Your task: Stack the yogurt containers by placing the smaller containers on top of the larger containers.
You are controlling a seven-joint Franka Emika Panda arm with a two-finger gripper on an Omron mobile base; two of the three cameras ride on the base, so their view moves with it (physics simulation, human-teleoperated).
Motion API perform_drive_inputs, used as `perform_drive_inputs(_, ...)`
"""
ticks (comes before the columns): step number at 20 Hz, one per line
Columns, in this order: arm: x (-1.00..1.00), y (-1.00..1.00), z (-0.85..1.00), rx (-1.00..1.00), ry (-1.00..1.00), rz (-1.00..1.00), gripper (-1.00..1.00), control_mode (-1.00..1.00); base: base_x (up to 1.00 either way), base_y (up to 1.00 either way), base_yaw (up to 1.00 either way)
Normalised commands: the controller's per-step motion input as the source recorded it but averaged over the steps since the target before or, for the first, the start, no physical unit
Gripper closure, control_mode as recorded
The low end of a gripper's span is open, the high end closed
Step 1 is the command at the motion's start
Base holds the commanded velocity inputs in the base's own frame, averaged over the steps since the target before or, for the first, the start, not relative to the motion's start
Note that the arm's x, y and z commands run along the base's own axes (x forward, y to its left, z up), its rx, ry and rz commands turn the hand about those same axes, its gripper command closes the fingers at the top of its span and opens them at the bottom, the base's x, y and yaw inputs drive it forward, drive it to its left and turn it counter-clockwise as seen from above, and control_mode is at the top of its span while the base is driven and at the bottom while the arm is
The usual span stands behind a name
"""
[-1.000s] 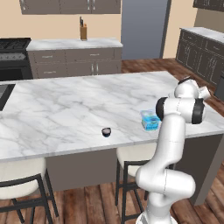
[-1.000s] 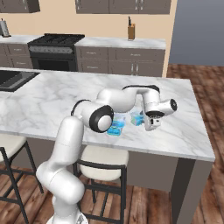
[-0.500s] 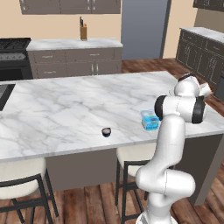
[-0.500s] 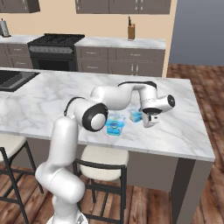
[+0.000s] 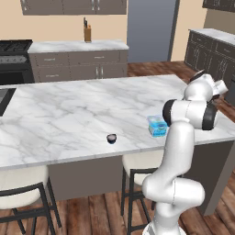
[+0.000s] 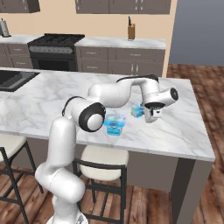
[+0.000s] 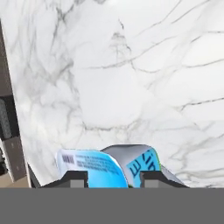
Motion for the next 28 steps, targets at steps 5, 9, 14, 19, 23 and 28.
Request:
perform_drive_inputs(5,-0.29,0.00,0.41,0.00,0.00,0.00,1.00,-1.00,0.00,0.00,0.00)
perform_drive_inputs(9,-0.38,0.00,0.31,0.00,0.00,0.00,1.00,-1.00,0.00,0.00,0.00)
perform_drive_inputs(14,-0.45,0.08,0.24,0.00,0.00,0.00,1.00,-1.00,0.00,0.00,0.00)
perform_drive_inputs(19,-0.50,0.27,0.12,0.00,0.00,0.00,1.00,-1.00,0.00,0.00,0.00)
perform_drive_inputs(23,-0.47,0.37,0.11,0.00,0.00,0.00,1.00,-1.00,0.00,0.00,0.00)
perform_drive_inputs(28,-0.39,0.43,0.05,0.00,-0.01,0.00,1.00,-1.00,0.00,0.00,0.00)
